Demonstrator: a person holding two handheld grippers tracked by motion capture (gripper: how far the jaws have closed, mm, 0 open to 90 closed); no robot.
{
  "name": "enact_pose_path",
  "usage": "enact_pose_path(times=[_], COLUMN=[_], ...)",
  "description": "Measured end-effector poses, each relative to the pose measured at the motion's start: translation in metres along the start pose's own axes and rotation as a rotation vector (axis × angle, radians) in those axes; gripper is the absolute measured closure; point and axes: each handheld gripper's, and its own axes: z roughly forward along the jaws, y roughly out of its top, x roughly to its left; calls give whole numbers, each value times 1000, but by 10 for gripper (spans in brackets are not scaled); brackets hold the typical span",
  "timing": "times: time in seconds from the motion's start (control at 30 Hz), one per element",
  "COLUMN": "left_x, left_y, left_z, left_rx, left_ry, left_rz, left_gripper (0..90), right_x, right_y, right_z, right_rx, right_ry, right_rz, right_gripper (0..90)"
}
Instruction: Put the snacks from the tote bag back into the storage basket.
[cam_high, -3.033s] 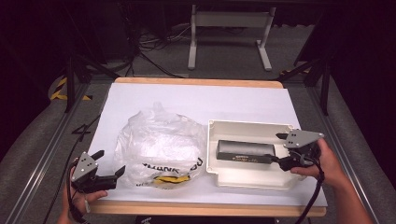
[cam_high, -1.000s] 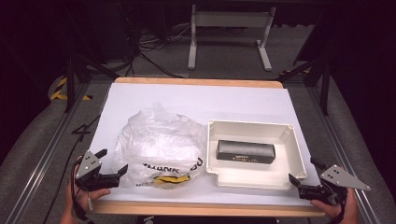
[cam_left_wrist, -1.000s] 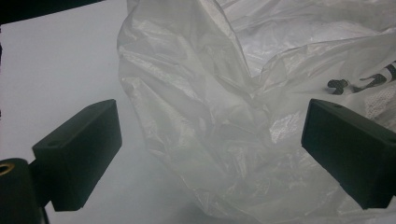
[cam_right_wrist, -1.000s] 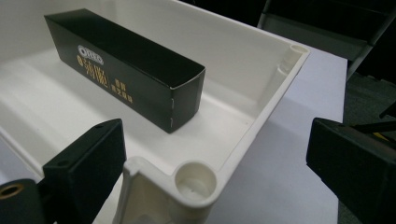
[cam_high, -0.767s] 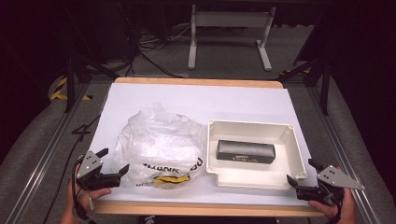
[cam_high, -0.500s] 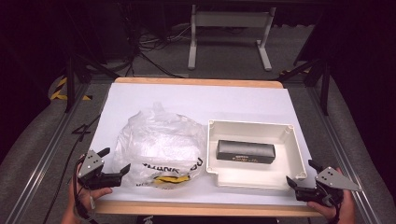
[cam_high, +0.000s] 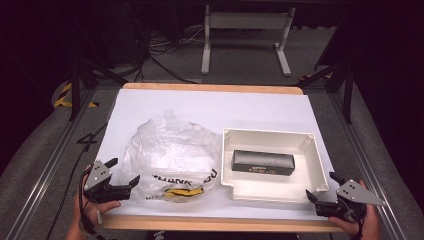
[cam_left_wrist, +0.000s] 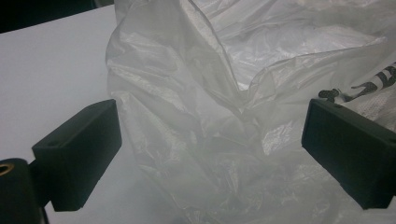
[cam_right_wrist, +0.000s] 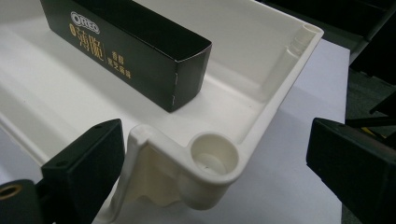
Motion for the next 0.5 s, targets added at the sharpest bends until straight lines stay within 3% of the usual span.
enact_pose_path(times=[0.5], left_x=[-1], left_y=[2], left_z=[1], left_rx=[-5], left_ry=[-2], left_rz=[-3], left_gripper=[57], right_x=[3], right_y=[1], right_z=[-1], right_rx=[-5], right_ry=[3], right_rz=[-25], right_gripper=[55])
